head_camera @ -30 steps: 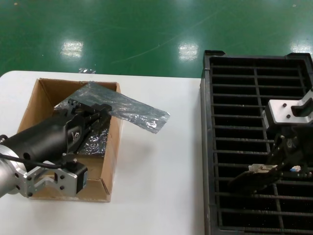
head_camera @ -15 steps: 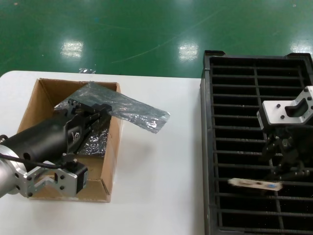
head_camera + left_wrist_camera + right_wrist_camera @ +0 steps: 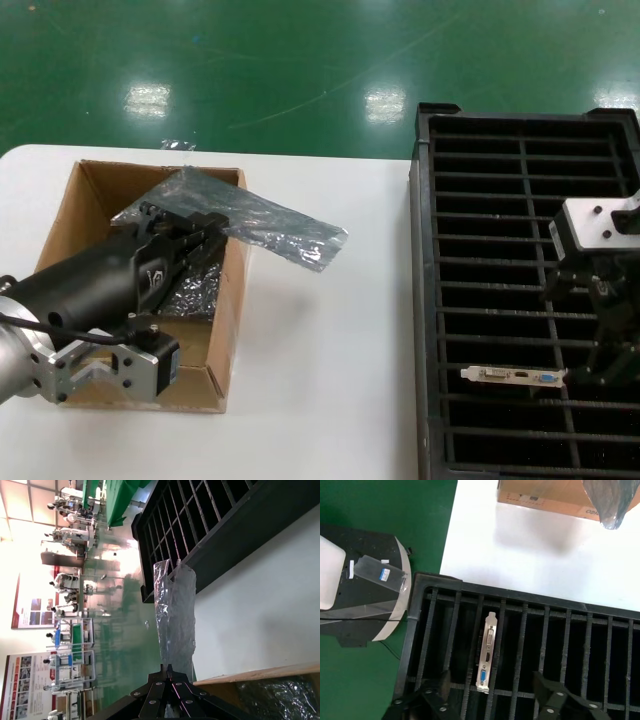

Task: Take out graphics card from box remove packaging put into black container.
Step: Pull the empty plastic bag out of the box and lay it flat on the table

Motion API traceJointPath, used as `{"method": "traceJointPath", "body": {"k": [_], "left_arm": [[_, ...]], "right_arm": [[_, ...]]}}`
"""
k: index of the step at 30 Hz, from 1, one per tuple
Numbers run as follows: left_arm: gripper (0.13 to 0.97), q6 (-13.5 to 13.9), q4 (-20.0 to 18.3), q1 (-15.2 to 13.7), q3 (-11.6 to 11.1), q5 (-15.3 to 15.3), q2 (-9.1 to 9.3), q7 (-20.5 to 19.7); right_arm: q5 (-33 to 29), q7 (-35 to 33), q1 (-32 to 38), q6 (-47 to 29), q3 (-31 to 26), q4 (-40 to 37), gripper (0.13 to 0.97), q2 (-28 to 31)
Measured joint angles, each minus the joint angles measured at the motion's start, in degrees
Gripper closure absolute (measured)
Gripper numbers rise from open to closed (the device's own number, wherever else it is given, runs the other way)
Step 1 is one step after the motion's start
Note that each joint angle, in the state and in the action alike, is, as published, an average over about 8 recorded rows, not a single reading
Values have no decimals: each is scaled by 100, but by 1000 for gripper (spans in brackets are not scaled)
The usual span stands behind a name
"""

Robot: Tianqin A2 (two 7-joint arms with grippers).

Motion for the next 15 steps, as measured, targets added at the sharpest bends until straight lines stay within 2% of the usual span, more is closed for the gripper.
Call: {"method": "traceJointPath", "body": {"k": [5, 9, 11, 12, 15], "left_arm": [[958, 56, -35, -28, 5, 48, 43, -58], [958, 366, -152, -170, 5, 214, 268, -446], [958, 662, -220, -297, -20, 318, 496, -810], [958, 851, -249, -370, -50, 367, 652, -1032], [958, 1520, -287, -595, -210, 465, 1249, -1775]], "right_arm": [[4, 0, 1, 3, 4, 13, 545, 11], [1, 0, -3, 7, 9, 15, 440, 11], [0, 0, -4, 7, 10, 15, 388, 11], [0, 0, -4, 7, 11, 15, 388, 11], [0, -1, -4, 7, 11, 15, 331, 11]]}}
